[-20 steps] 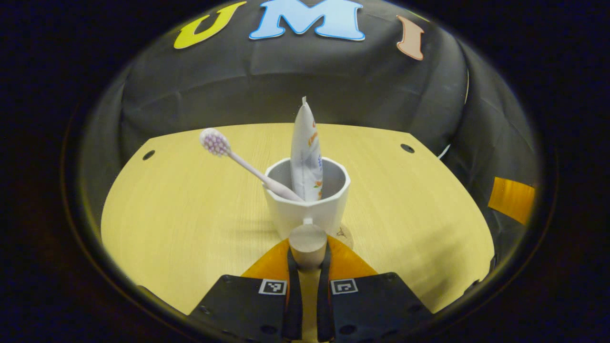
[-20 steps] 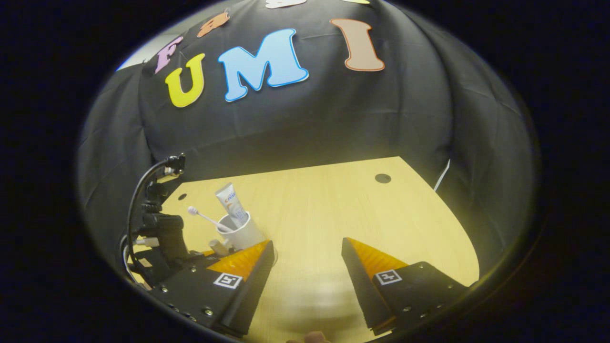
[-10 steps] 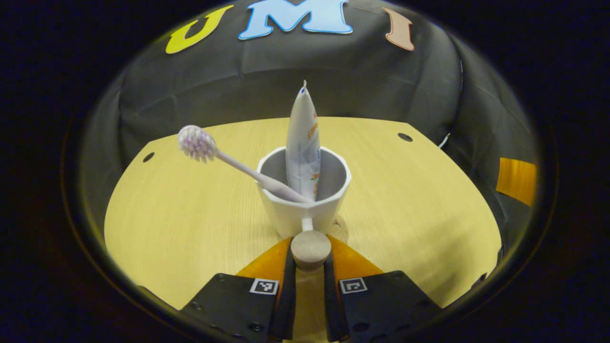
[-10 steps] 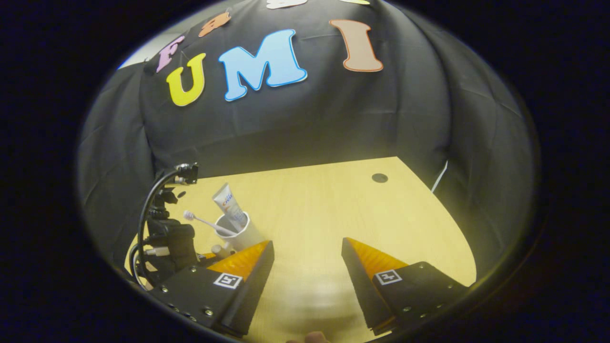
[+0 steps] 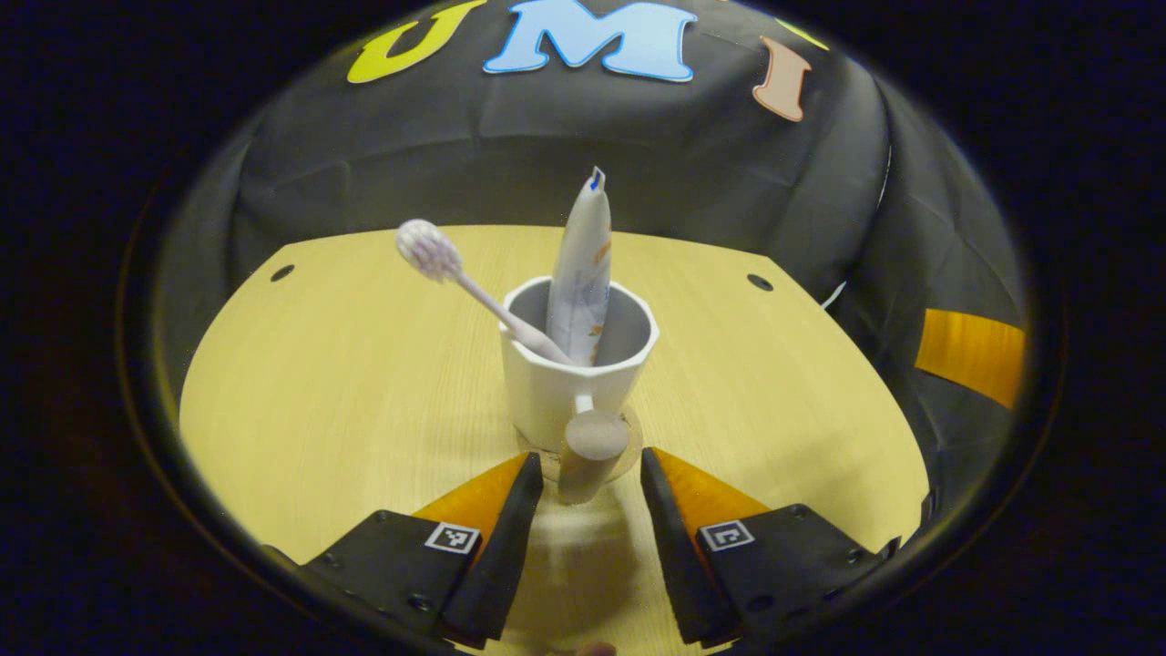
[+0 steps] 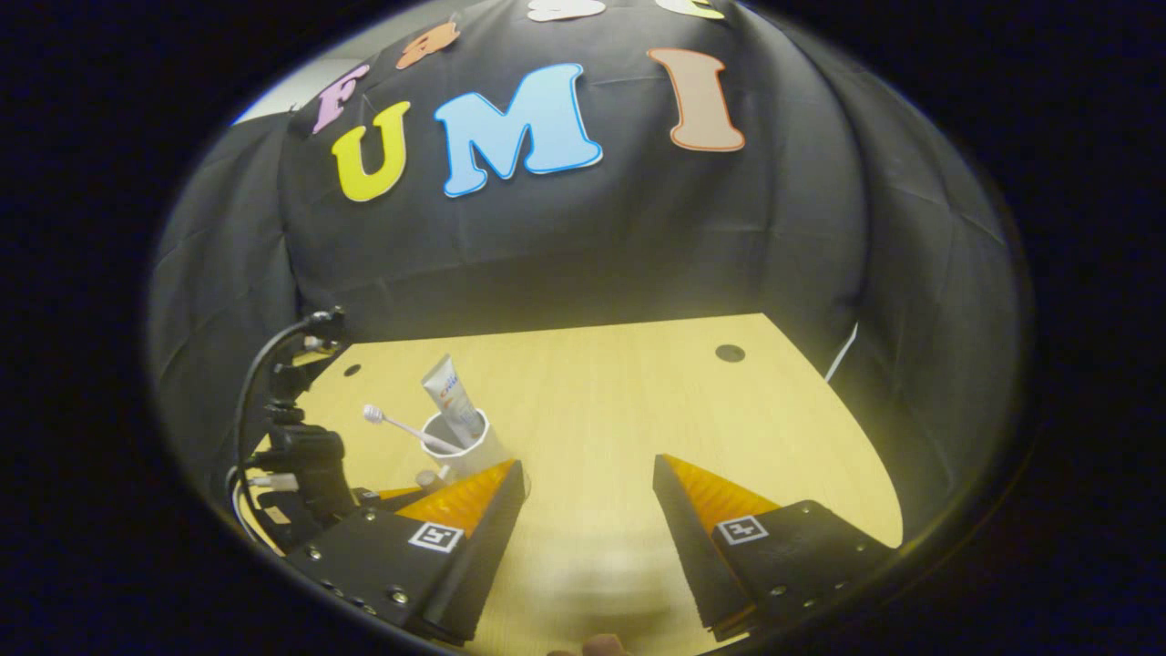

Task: Put the toothbrush and toothpaste on the desktop into the cup, then pick up the cup and place it on the coaster on the desktop.

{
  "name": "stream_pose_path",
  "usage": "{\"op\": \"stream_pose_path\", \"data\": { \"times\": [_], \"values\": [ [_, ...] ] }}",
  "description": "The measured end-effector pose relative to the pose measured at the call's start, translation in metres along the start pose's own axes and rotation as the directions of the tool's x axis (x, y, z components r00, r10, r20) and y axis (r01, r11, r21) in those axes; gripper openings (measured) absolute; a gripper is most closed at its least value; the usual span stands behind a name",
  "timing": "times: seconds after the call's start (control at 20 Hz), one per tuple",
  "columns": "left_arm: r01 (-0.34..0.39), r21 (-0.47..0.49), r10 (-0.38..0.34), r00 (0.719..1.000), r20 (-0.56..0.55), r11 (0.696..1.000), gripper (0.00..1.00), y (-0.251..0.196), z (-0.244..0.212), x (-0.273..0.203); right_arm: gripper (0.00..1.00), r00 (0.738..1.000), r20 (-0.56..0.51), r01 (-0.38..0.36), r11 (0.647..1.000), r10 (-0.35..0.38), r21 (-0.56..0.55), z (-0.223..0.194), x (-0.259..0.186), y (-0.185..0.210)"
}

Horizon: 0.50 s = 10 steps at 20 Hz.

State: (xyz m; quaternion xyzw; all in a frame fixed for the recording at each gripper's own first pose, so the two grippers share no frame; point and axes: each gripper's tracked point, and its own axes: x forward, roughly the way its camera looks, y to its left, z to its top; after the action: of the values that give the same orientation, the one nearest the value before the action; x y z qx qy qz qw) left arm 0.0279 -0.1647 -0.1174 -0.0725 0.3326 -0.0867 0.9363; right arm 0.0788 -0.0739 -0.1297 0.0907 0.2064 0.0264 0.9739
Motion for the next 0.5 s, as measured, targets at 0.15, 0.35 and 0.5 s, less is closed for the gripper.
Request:
{"op": "stream_pose_path", "data": {
  "times": [0.15, 0.35, 0.5],
  "values": [
    [-0.008, 0.026, 0.006, 0.996, 0.093, 1.000, 0.86, 0.007, 0.026, -0.026, 0.86, 0.998, 0.059, 0.024, 0.999, -0.022, -0.036, 0.014, -0.006, 0.006],
    [0.003, 0.059, -0.018, 0.967, 0.255, 0.998, 0.86, 0.017, 0.072, -0.072, 0.86, 0.982, 0.185, 0.041, 0.997, -0.028, -0.072, 0.042, -0.028, 0.026],
    [0.014, 0.088, -0.048, 0.920, 0.390, 0.996, 0.86, 0.023, 0.104, -0.108, 0.85, 0.964, 0.265, 0.062, 0.992, -0.032, -0.107, 0.058, -0.044, 0.043]
  ]
}}
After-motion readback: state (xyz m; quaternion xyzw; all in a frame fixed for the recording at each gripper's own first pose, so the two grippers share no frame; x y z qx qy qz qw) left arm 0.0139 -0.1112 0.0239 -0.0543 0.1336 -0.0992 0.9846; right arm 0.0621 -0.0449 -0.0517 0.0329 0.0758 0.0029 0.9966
